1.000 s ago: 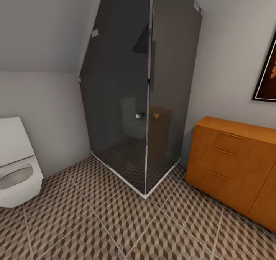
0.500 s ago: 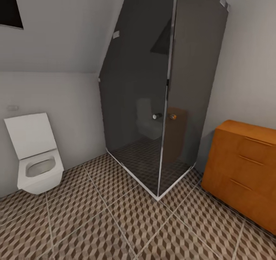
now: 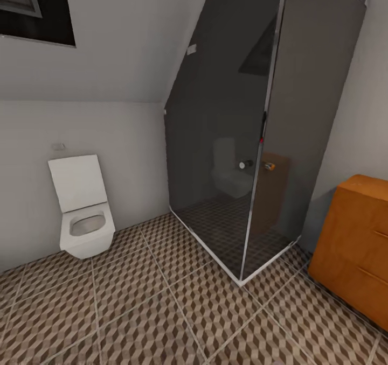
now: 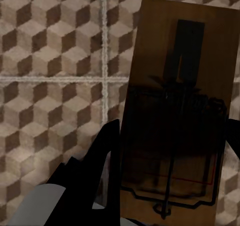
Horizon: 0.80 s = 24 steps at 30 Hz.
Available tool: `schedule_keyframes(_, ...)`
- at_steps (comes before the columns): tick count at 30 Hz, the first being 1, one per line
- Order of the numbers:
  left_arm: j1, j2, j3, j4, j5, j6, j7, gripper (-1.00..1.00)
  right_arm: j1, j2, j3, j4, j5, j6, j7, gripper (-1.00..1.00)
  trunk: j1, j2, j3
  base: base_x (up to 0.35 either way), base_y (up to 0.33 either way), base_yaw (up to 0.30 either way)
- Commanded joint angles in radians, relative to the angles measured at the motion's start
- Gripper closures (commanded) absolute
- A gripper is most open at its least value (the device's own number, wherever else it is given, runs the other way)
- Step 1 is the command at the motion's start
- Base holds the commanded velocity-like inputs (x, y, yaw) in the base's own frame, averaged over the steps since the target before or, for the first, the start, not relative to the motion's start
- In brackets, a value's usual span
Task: Take the four mousetraps from the cabinet in the bathroom and place them on the bathroom floor. Make sure all four end up on the same floor surface, and ensure that at least two of them are either under or directly next to the same bathroom sink.
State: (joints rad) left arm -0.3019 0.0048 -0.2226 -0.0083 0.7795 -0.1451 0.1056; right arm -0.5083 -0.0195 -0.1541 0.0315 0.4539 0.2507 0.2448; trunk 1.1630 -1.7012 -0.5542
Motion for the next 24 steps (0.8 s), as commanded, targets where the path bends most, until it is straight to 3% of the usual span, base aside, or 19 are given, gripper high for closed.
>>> schedule_keyframes(1,0.0,0.0,-0.008,-0.001,0.001,-0.001,0.01,1.0,-0.001,0.0,-0.009,0.001,0.008,0.002,0.004,1.0,0.0,-0.001,-0.001,0.0,0.0,0.274)
schedule_keyframes(24,0.0,-0.002,-0.009,-0.001,0.0,-0.001,0.009,1.0,-0.001,0.0,-0.009,0.001,0.008,0.002,0.004,1.0,0.0,-0.001,-0.001,0.0,0.0,0.274)
